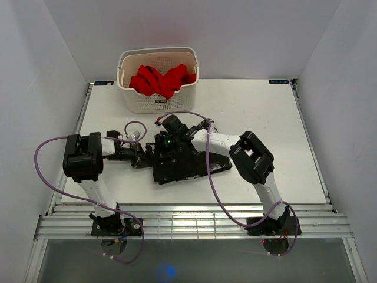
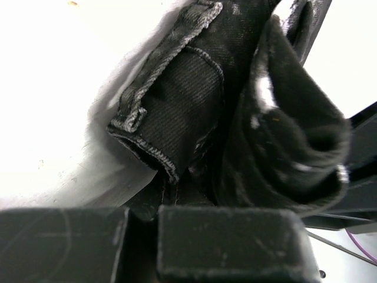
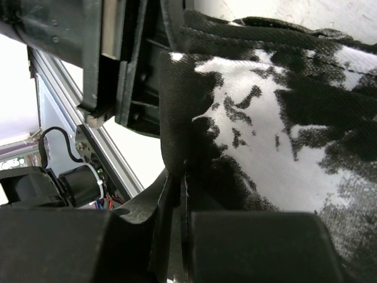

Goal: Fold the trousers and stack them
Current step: Fold the trousers

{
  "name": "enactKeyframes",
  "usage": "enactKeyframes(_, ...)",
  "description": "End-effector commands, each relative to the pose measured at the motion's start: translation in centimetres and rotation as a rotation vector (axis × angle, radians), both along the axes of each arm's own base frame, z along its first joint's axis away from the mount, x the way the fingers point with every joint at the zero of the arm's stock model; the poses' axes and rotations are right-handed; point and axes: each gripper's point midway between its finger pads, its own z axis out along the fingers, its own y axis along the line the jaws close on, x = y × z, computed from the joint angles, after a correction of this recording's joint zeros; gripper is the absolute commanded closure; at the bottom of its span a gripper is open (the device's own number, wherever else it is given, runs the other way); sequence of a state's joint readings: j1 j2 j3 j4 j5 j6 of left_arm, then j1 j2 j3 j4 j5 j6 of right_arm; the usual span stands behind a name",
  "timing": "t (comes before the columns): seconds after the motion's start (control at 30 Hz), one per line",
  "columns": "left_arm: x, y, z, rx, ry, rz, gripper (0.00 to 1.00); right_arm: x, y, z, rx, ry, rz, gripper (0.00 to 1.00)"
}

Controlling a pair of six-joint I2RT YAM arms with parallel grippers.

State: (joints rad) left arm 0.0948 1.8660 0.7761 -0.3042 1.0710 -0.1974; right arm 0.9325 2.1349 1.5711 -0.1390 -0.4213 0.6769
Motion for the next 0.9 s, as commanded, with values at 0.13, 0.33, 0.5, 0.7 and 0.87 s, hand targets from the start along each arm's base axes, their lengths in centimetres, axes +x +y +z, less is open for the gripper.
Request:
enactKeyframes(0.13,0.9,0.5,-0.3,0.065,-0.058,-0.009,0.75,-0.8,2.4,0.9,0.079,0.011,0.049,0.89)
enactKeyframes(0.33,3.3,4.4,1.2,0.156,-0.062,0.091,0.37,1.1,2.6,3.9,0.140,-0.058,0.055,0.61)
enactKeyframes(0.5,5.3,9.2,3.4,0.216,-0.116,0.168,0.34,5.5,1.8,10.8,0.262,-0.257,0.082,0.40)
enactKeyframes(0.7,6.5,9.7,9.8,0.219,-0.396,0.077,0.37,8.6,-5.9,15.2,0.307,-0.361,0.121,0.11)
enactKeyframes(0.87,3.2,4.0,16.6,0.001,-0.654,-0.097,0.39,7.2,-14.9,13.3,0.289,-0.327,0.156,0.10)
